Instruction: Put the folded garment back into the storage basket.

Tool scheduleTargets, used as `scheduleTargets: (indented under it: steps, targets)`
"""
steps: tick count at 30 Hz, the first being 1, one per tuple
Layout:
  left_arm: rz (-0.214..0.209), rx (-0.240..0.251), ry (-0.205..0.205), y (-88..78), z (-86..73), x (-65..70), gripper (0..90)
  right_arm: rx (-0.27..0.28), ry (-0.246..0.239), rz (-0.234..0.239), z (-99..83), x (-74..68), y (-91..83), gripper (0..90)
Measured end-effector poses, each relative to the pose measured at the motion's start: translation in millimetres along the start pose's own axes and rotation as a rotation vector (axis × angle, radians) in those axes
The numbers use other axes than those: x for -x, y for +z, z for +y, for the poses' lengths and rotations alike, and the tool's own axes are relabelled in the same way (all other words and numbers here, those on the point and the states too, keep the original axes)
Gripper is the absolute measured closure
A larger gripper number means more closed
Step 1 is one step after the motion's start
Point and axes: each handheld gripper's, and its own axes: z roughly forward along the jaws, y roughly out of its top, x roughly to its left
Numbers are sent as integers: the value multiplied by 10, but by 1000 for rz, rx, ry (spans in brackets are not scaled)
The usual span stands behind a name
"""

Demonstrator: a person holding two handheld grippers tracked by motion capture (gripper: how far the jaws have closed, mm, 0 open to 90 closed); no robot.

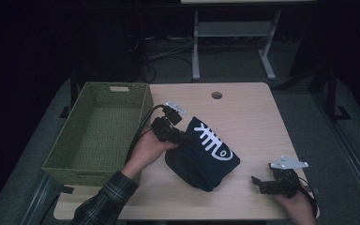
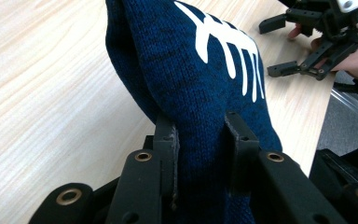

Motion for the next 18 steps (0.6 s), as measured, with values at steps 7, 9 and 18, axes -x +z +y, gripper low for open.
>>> scheduleTargets:
  steps: [7,9,18]
  targets:
    - [1,4,12,-178,44,9,706,1,1,-1,0,0,0,124]
    - [1,4,12,-225,57,6,706,1,2,-1,0,0,-1,125]
    - [14,3,18,-455,98,-6,706,0,2,-1,0,0,-3,128]
